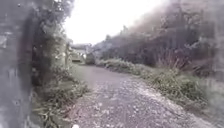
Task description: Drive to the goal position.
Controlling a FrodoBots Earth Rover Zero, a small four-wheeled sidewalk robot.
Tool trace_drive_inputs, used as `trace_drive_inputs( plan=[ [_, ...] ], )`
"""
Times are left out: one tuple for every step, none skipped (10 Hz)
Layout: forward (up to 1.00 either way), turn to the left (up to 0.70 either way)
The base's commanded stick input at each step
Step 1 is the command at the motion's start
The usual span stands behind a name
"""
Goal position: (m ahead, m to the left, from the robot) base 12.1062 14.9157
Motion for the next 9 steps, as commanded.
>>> trace_drive_inputs(
  plan=[
    [0.7, 0.0],
    [0.7, 0.0],
    [0.7, 0.0],
    [0.7, 0.0],
    [0.7, 0.0],
    [0.7, 0.0],
    [0.7, 0.0],
    [0.7, 0.0],
    [0.7, 0.0]
  ],
)
